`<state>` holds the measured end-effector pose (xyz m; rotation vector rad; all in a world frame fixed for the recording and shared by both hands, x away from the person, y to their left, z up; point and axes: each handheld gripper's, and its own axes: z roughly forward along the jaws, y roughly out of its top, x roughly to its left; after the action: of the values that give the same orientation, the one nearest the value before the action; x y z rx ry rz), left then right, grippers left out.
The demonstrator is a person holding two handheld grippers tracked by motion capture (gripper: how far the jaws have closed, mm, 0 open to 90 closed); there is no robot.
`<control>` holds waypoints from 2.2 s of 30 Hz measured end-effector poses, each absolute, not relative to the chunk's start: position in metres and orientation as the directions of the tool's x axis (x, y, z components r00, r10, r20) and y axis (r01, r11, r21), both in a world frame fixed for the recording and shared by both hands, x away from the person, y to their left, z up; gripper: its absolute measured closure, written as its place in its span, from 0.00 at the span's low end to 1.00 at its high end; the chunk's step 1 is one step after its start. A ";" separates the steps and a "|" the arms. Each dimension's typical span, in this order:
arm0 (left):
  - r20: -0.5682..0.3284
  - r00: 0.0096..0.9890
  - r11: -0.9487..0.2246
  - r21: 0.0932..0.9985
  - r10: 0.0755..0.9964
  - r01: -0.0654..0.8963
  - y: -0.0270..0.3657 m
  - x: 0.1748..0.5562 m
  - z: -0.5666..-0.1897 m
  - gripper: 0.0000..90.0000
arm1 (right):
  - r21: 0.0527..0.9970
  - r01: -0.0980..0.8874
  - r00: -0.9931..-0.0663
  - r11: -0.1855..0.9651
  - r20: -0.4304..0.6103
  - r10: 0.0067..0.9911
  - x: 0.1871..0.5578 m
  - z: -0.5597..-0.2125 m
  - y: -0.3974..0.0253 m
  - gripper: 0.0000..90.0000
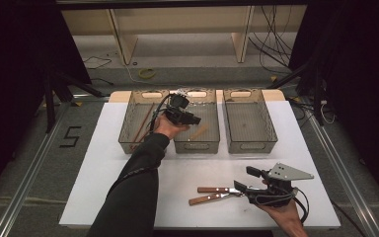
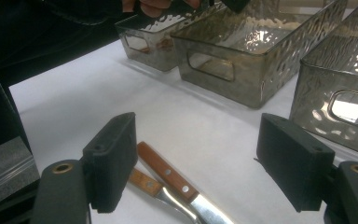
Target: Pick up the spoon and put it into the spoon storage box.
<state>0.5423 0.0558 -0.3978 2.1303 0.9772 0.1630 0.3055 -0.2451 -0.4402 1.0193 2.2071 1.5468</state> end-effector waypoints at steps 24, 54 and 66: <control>-0.236 0.710 -0.344 0.747 0.664 0.570 0.106 0.502 -0.375 0.29 | 0.882 0.394 -0.758 0.261 0.151 0.634 0.312 -0.433 -0.239 0.33; -0.248 0.700 -0.250 0.812 0.669 0.528 0.182 0.410 -0.405 0.24 | 0.744 0.393 -0.849 0.540 0.068 0.525 0.347 -0.414 -0.204 0.32; -0.242 0.700 -0.227 0.833 0.672 0.505 0.194 0.387 -0.417 0.22 | 0.660 0.388 -0.880 0.644 0.056 0.473 0.359 -0.421 -0.188 0.32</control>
<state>0.3866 0.1937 -0.4173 1.8880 0.9165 0.2042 0.3589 -0.1880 -0.4213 0.7197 2.7371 1.0550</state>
